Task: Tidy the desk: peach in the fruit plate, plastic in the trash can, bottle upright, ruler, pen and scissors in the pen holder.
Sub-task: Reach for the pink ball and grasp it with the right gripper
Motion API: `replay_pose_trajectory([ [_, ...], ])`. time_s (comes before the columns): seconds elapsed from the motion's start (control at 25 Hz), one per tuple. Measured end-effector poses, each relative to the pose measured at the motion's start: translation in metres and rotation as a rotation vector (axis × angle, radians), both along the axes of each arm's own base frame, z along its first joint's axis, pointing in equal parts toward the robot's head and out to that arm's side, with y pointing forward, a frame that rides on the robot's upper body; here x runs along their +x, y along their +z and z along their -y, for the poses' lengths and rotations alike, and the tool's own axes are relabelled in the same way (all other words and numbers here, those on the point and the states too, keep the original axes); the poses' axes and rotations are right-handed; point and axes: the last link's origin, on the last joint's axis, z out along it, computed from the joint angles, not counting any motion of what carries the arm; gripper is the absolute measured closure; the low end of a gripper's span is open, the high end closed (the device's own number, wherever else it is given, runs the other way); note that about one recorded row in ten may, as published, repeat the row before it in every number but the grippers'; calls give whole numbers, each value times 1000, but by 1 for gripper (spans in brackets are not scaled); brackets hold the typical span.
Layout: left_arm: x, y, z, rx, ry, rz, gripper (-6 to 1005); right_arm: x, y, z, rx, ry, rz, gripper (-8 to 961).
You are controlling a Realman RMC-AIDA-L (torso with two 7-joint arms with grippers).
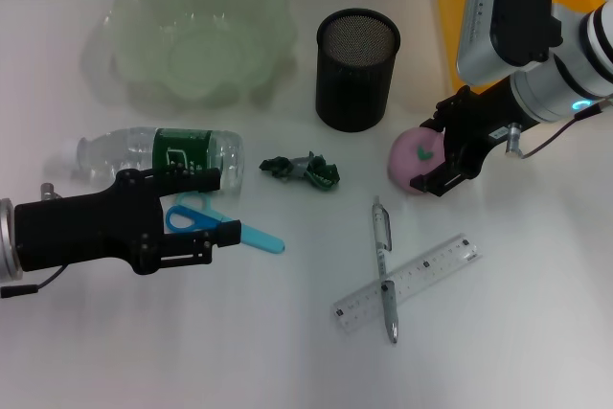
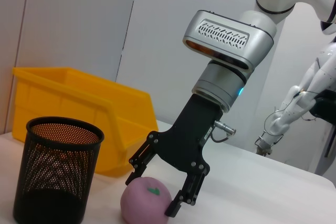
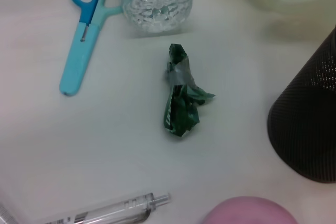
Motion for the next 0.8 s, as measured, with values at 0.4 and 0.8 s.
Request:
replay_pose_trajectory([
  [0.4, -1, 0, 0, 0, 2, -4, 224, 2, -4, -3, 26, 34, 25, 230],
  [0.8, -2, 0, 0, -5, 10, -7, 225, -1, -6, -2, 18, 38, 10, 575],
])
